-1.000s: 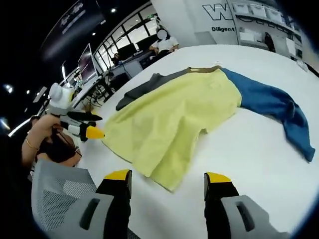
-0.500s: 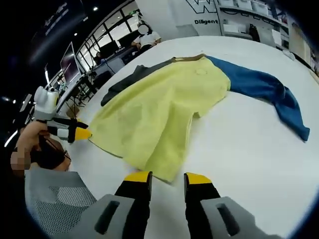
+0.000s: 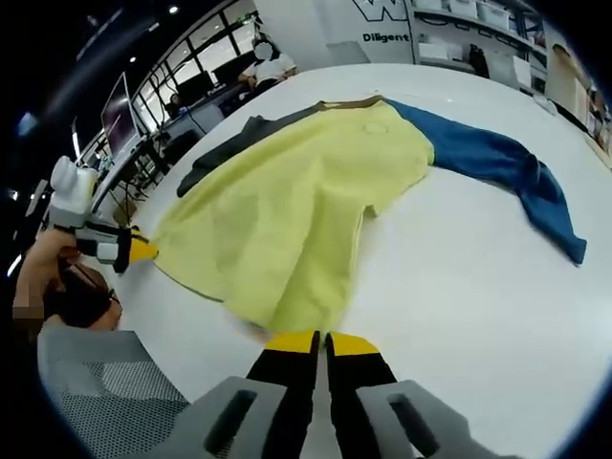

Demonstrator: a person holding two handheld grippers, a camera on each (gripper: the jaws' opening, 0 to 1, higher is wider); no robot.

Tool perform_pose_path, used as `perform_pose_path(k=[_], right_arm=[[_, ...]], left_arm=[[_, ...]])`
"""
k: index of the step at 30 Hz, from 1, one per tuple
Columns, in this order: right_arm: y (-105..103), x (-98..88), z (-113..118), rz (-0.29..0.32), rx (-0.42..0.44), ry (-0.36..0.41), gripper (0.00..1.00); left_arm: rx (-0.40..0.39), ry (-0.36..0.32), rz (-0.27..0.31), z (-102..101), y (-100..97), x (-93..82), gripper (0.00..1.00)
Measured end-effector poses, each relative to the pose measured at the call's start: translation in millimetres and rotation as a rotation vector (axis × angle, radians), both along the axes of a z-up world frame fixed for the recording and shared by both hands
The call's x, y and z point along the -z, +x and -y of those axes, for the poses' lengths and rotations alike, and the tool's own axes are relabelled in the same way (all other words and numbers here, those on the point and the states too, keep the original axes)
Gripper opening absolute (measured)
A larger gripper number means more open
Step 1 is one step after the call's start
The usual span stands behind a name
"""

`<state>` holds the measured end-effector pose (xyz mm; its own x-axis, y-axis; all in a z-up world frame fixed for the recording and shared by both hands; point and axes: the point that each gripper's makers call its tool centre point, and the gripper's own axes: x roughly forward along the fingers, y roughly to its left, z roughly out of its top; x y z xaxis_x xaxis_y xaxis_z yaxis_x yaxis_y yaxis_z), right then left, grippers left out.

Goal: Fold the garment on the visible template until the final outline fits inside the template.

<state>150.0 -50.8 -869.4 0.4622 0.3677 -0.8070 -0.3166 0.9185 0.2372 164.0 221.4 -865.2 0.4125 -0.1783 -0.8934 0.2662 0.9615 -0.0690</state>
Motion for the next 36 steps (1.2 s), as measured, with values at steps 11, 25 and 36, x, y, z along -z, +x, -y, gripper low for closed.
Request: perform_pose_path(k=[11,25,36], right_arm=[[-20.3,-17.5,47.3,-0.014,-0.001,-0.057,0.0],[-34.8,-21.0,78.8,-0.063,-0.048,-0.148,0.0],[-44.4,-15.3,104.5,-0.11,-0.086,-0.242,0.0]], left_arm=[[0.024,-0.047,-0.003,12.0,-10.2,-10.6,0.03],[0.079,-0.061,-0.043,20.2,-24.3,-14.0,0.03],[0.12,-0.102,-0.118,36.7,-49.6,-8.7,0.03]])
